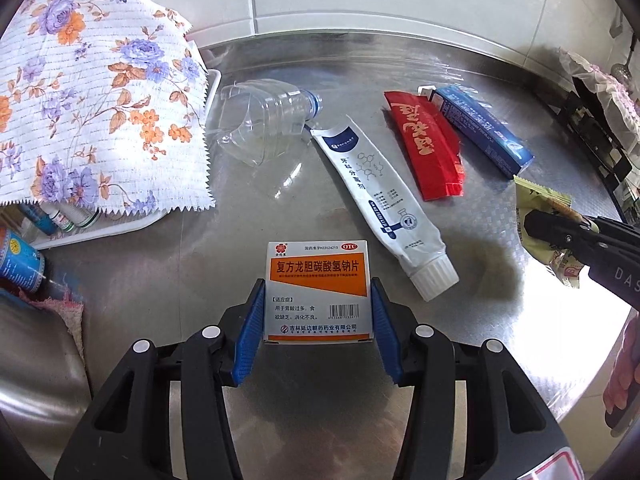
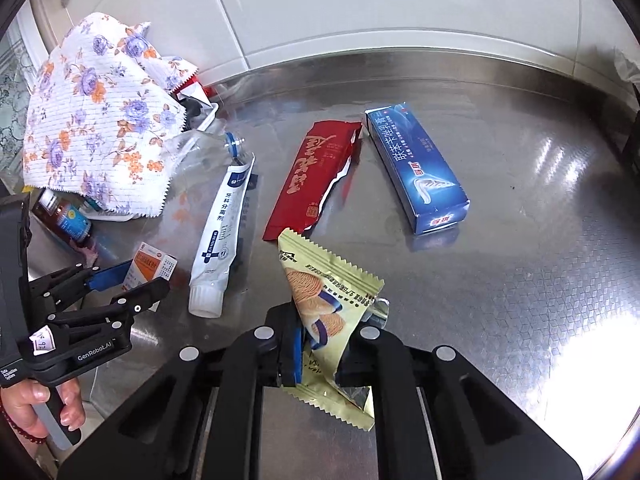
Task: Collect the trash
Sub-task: 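Grasp the orange-and-white medicine box with the left gripper while the right gripper grasps the yellow snack wrapper, then carry the box in the left gripper and the wrapper in the right gripper down over the yellow bin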
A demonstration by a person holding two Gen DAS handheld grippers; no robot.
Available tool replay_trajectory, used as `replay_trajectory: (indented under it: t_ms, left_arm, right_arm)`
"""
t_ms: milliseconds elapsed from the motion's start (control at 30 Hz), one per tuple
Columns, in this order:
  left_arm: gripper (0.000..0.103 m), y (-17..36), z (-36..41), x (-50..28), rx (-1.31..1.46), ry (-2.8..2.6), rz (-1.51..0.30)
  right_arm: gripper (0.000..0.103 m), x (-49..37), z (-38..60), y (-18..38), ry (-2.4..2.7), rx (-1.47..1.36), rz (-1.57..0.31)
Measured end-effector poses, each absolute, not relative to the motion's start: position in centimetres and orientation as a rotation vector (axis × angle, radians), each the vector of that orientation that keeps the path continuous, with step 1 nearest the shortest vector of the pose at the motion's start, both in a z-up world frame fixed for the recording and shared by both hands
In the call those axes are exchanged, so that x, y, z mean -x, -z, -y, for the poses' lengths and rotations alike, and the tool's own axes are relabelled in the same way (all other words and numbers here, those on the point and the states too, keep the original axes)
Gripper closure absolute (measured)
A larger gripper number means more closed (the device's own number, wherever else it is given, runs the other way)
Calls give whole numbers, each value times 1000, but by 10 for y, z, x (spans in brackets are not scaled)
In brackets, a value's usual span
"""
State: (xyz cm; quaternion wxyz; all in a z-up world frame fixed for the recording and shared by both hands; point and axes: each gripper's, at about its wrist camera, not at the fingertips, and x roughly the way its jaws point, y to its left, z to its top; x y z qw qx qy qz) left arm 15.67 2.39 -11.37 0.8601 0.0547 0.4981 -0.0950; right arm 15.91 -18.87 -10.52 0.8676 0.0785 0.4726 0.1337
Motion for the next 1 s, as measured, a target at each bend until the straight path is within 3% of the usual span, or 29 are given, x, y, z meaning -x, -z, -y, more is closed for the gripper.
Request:
replay_trajectory:
  t_ms: [1000]
  left_arm:
    - [53,80,33,-11,-141,167,-971]
  right_arm:
    - [91,-26,241,84,-371,-171,-939]
